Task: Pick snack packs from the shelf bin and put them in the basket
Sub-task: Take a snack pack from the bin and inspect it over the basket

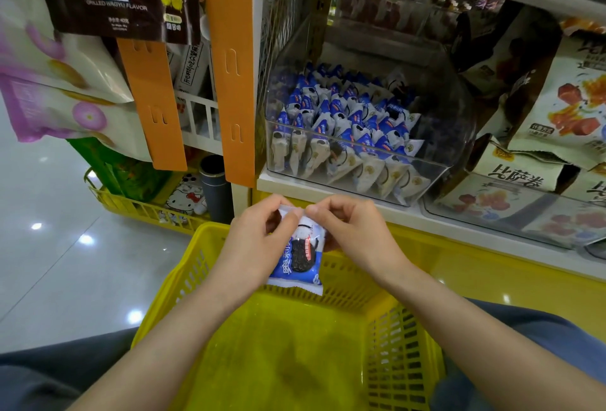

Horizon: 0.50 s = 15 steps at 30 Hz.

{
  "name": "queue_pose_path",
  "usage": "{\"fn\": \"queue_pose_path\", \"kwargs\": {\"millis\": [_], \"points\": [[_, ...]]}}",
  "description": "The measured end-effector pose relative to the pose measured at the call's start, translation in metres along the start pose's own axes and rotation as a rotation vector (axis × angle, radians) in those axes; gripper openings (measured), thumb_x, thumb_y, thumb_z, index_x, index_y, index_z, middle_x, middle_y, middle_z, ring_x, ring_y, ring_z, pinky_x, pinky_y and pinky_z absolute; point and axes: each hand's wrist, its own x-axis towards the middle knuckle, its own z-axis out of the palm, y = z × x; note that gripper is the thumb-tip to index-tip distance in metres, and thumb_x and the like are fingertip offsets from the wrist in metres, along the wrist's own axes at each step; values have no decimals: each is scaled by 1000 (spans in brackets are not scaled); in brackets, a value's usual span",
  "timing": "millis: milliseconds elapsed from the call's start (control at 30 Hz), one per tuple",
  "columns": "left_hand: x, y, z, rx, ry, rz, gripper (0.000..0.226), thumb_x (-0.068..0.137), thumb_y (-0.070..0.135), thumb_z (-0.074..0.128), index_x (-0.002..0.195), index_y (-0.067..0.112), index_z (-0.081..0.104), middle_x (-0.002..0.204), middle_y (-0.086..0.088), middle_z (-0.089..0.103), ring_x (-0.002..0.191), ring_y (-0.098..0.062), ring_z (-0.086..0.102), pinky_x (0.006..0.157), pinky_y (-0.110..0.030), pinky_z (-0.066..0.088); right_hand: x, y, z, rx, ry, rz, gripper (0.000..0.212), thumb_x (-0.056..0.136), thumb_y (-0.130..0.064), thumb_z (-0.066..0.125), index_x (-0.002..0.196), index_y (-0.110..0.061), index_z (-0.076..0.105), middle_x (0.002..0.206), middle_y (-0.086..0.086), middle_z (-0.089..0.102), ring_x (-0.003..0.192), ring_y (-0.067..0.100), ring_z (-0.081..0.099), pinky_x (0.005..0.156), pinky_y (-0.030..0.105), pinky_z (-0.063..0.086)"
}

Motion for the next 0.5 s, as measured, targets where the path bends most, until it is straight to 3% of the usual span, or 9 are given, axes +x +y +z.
{"fn": "queue_pose_path", "kwargs": {"millis": [67,133,267,333,400,500], "points": [[2,-1,0,-46,22,-40,28,92,21,52,64,15,50,54,5,45,54,-10,39,53,-29,32,-2,-2,-1,-68,-24,-87,13,83,-21,67,70,-23,65,64,-4,67,58,9,61,55,25,53],[2,-2,-1,-76,31,-79,31,93,21,51,62,14,48,54,5,41,55,-9,36,53,-27,30,-5,-4,-1,-236,-57,-186,3,80,-25,69,79,-23,67,72,-5,69,65,10,65,65,31,56],[2,-4,1,-72,16,-96,34,93,23,51,60,19,45,48,11,41,49,-3,34,48,-19,29,-8,-5,-4,-484,-32,-316,16,81,-33,66,88,-19,68,78,-8,69,73,5,63,70,31,53],[3,-3,2,-84,31,-106,25,91,26,53,67,21,50,58,12,51,55,-3,45,51,-16,36,-8,-5,-5,-462,22,-325,10,83,-30,66,86,-20,68,75,-11,67,73,3,61,67,24,51],[5,-5,2,-85,75,-145,10,87,28,58,85,20,52,84,6,60,75,-8,57,62,-16,43,-6,-5,-6,-340,108,-268,4,84,-23,67,82,-20,68,72,-11,66,71,3,61,65,23,53],[9,-11,0,101,192,-155,25,82,24,67,94,17,47,99,-4,54,83,-17,54,62,-13,38,-1,-5,-8,-164,231,-167,7,86,-19,64,80,-19,64,74,-7,66,71,6,63,64,30,57]]}}
